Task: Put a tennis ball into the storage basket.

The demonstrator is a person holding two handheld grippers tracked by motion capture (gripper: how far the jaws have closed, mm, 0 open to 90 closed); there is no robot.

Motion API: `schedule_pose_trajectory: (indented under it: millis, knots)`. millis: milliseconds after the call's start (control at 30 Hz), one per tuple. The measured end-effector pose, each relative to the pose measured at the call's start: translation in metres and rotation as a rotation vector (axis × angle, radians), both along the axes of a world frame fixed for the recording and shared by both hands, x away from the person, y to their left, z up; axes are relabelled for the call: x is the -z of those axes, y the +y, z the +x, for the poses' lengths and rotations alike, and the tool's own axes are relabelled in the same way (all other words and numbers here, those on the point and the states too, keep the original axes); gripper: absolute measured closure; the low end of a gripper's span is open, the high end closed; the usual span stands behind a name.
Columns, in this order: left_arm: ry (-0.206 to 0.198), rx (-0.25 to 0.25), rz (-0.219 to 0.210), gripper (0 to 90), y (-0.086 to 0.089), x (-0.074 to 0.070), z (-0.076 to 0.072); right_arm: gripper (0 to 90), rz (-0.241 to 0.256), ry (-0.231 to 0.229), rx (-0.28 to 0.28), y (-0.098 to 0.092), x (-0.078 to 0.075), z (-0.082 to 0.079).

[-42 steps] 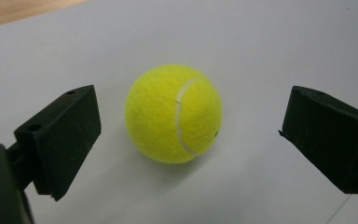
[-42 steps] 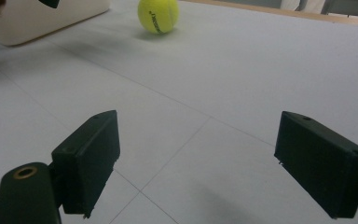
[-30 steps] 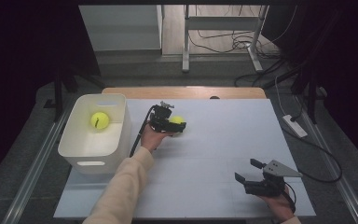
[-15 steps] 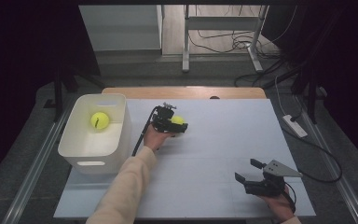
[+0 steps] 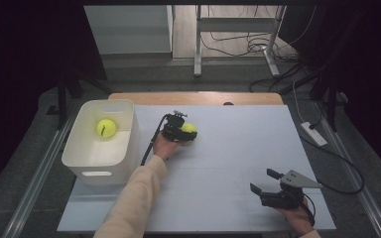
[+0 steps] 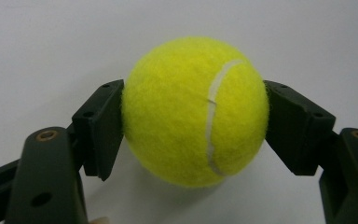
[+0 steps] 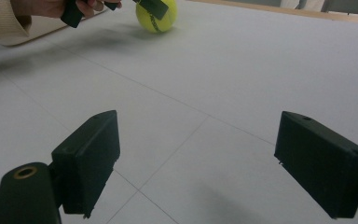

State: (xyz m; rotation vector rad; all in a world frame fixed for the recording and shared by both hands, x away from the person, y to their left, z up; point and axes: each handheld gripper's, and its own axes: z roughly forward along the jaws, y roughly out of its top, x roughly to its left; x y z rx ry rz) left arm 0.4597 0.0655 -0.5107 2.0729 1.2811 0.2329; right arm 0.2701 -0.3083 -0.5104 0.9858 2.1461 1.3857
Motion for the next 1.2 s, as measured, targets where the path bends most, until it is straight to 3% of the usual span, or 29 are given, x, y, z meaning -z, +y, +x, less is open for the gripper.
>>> schedule_pose_trajectory:
  millis: [500,1000,1200]
  knots:
    - [-0.079,0.005,-0.030,27.1,0.012,-0.026,-0.014,14.1,-0.001,-0.003,0.002,0.000,-0.001,0.000]
    - [-0.130,0.018,-0.061,27.1,0.020,-0.043,-0.030,14.1,-0.006,-0.004,0.003,0.001,-0.001,-0.001]
    - [-0.144,0.011,-0.093,27.1,0.025,-0.049,-0.035,14.2,-0.008,-0.009,0.008,0.001,-0.001,-0.001]
